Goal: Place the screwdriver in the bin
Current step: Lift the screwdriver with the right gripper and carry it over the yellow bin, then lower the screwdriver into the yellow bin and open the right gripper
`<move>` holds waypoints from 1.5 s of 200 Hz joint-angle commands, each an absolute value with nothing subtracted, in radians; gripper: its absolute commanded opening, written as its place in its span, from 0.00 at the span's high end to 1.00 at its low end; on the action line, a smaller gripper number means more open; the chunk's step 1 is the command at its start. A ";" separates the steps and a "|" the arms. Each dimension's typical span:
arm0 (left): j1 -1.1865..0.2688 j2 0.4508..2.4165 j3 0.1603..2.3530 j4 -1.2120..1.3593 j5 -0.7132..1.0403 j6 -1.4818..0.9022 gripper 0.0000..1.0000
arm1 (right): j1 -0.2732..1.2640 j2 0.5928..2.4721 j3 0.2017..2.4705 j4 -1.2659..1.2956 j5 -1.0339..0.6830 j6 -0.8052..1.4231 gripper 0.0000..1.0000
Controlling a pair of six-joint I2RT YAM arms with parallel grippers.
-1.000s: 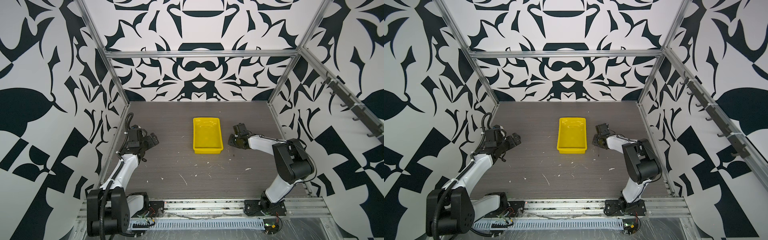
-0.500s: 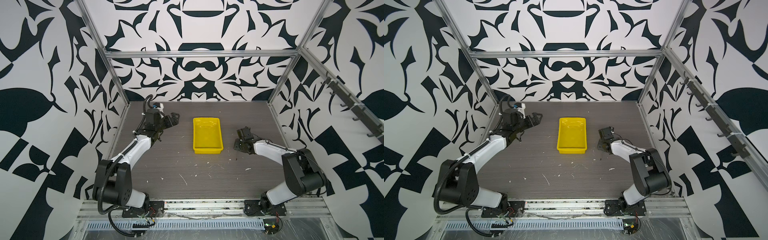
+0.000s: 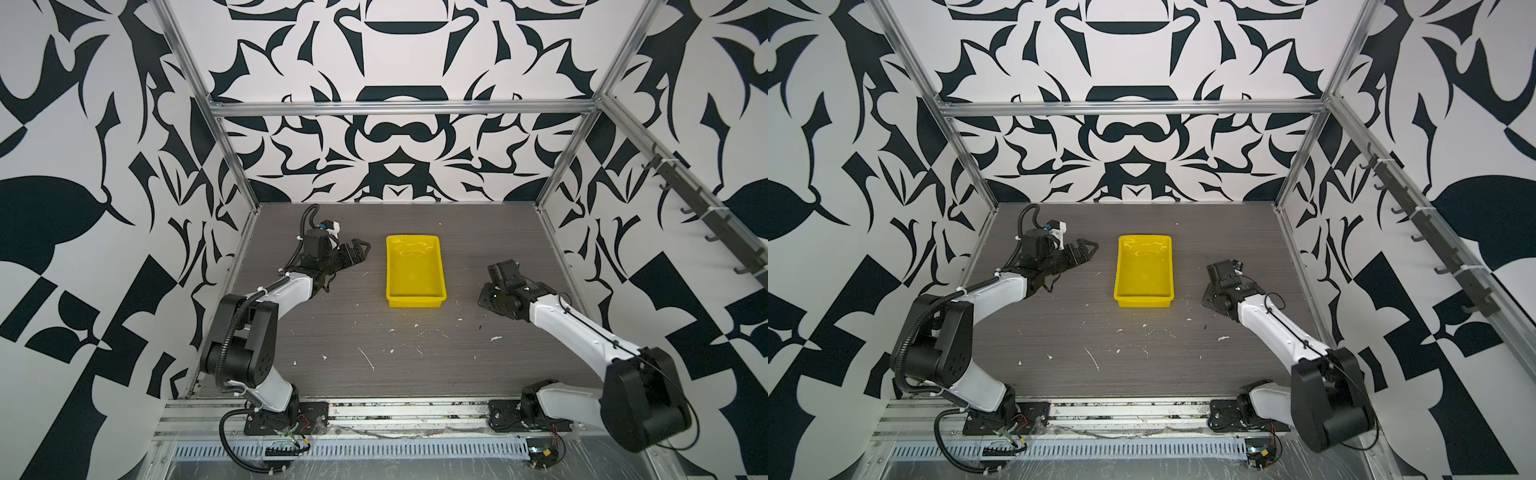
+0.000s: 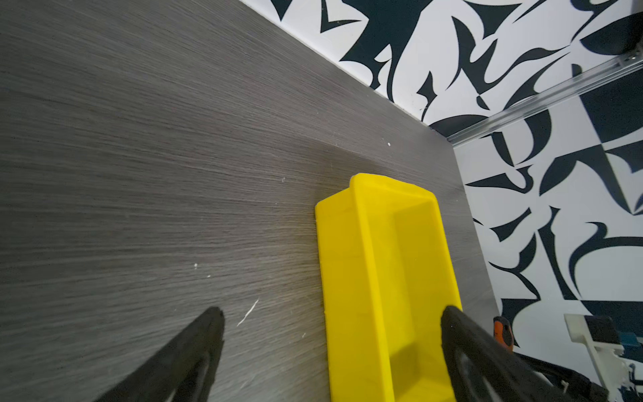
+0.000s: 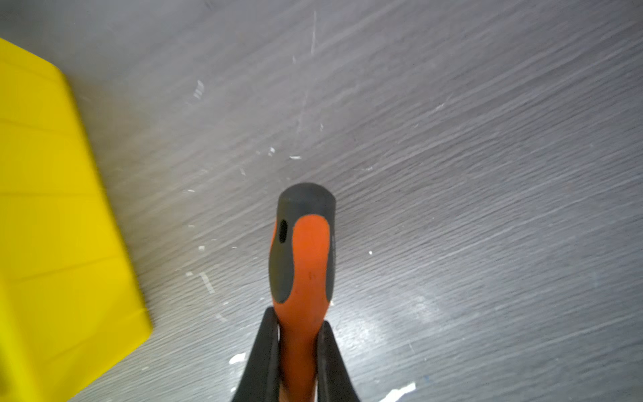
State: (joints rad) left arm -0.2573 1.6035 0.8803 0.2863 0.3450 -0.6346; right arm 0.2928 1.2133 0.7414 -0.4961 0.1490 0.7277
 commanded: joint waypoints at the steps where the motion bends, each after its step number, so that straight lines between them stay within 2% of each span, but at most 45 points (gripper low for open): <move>1: -0.255 1.608 0.881 0.341 0.411 -0.681 0.00 | 0.300 1.179 0.820 -0.546 0.143 0.766 0.98; 45: -0.252 1.646 0.897 0.342 0.434 -0.713 0.00 | 0.386 1.278 1.001 -0.527 0.159 0.776 0.98; 106: -0.246 1.674 0.913 0.323 0.428 -0.716 0.00 | 0.568 1.578 1.285 -0.494 0.184 0.799 0.99; 196: -0.224 1.688 0.929 0.304 0.448 -0.733 0.00 | 0.632 1.980 1.557 -0.509 0.085 0.833 1.00; 218: -0.223 1.687 0.914 0.311 0.414 -0.732 0.00 | 0.631 2.019 1.573 -0.516 0.065 0.843 1.00; 300: -0.212 1.720 0.923 0.336 0.460 -0.751 0.00 | 0.630 2.051 1.605 -0.560 0.080 0.830 0.95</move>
State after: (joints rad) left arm -0.2192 1.7123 0.8993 0.3103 0.4397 -0.7364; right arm 0.6300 2.0789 1.5555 -0.5323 0.0673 0.8318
